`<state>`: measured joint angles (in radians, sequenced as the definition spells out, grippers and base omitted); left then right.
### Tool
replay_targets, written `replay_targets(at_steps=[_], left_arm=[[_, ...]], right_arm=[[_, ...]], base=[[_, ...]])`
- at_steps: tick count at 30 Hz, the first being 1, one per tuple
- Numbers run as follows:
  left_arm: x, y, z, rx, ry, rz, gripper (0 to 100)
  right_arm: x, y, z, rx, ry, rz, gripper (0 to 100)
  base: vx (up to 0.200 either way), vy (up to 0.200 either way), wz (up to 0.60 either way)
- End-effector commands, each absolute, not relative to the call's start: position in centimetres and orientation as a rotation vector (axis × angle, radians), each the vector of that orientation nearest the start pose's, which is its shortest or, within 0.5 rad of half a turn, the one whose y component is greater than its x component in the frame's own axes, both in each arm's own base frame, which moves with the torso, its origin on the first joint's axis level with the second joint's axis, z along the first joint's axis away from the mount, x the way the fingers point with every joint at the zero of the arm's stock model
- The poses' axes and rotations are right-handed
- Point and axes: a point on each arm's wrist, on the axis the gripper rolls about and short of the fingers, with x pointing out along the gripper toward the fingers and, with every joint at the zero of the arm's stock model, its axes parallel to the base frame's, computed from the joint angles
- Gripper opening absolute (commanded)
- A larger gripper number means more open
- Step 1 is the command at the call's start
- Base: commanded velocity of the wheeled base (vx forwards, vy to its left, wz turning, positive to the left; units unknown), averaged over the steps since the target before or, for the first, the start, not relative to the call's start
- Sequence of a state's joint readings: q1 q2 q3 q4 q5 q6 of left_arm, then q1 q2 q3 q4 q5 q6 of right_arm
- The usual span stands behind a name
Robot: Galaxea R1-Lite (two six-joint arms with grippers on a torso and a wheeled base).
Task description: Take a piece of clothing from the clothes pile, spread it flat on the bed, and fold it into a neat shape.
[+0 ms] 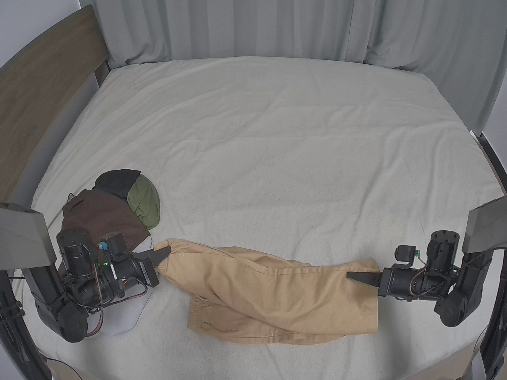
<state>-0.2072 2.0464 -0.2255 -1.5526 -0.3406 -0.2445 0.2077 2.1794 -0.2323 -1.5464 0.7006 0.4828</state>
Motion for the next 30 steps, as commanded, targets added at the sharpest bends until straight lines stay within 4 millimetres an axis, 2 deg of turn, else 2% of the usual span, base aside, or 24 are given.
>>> replay_targets(at_steps=[1,10,17,30], left_arm=[[26.3,-6.1,6.4,-0.253,0.275,-0.514,0],[27.1,-5.3,7.3,-0.254,0.22,-0.49,0],[26.7,-5.1,9.9,-0.334,0.141,-0.506,0],[26.1,-4.8,11.3,-0.343,0.099,-0.538,0]], right_arm=[[25.4,7.2,4.1,0.522,0.534,0.821,0],[24.9,7.6,6.5,0.498,0.447,0.865,0],[25.2,7.6,6.9,0.494,0.423,0.87,0],[25.5,8.6,8.2,0.484,0.358,0.86,0]], base=[[0.0,0.0,0.0],[0.0,0.0,0.0],[0.0,0.0,0.0],[0.0,0.0,0.0]])
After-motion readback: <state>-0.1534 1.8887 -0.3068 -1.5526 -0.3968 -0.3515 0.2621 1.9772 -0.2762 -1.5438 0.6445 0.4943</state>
